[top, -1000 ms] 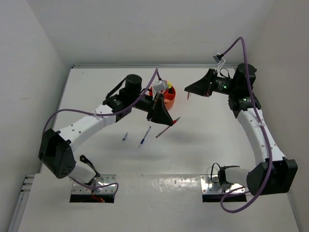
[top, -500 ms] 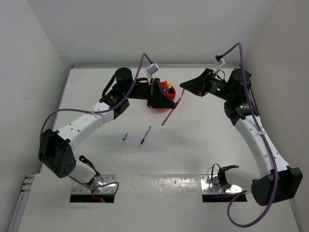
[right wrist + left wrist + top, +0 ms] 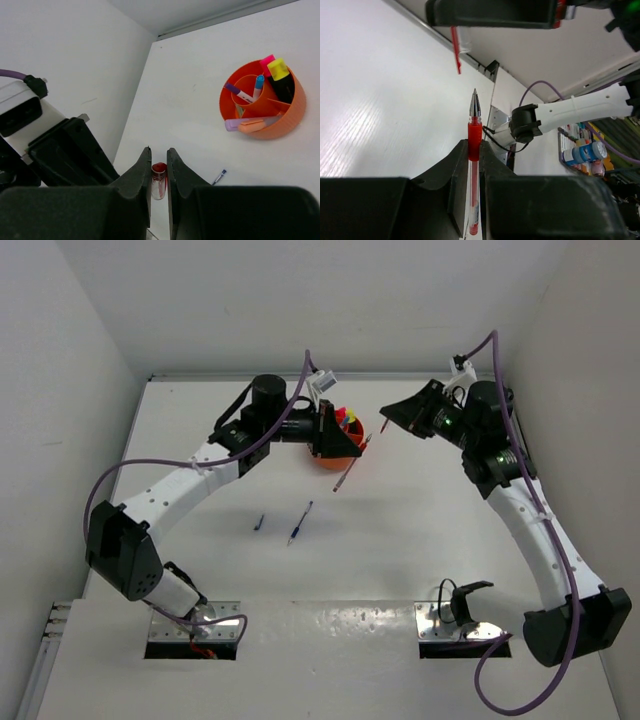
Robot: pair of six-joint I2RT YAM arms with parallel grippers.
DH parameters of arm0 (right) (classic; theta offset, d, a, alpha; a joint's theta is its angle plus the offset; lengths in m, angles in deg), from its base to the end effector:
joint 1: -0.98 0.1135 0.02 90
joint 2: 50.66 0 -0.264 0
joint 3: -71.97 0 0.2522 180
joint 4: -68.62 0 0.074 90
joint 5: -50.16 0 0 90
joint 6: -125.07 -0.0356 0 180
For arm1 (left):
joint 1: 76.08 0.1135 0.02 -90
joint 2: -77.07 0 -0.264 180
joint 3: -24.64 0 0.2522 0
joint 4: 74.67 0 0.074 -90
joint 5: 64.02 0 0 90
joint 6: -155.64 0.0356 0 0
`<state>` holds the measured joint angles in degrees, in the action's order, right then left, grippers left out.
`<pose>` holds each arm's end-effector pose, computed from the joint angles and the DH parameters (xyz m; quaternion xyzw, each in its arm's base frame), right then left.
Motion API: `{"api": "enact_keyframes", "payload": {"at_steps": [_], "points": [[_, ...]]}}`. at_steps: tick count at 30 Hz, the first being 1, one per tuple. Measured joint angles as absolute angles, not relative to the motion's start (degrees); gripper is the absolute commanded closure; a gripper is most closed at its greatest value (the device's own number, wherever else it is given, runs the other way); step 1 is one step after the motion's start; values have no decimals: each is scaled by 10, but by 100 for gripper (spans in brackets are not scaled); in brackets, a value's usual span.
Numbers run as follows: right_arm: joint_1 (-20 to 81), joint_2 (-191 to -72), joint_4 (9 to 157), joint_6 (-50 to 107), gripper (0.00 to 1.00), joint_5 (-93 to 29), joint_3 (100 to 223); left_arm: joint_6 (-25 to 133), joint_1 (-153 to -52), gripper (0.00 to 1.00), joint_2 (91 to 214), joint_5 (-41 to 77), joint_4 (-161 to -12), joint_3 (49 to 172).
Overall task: Sort the stationery into containers
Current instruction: Close the pen cap on the pen.
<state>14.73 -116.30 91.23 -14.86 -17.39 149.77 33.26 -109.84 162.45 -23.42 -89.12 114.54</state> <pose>0.2520 0.0757 0.3877 0.1157 0.7553 0.4582 0.4542 0.2725 -0.2147 0.3798 0.2772 0.6923 -0.5870 0.3152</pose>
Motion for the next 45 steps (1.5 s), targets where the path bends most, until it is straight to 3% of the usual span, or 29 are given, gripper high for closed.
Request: {"api": "enact_keyframes", "payload": {"at_steps": [45], "points": [[199,-1178,915,-132,100,-218,1496,339,-1109,100,1663,-209,-922,1178]]}}
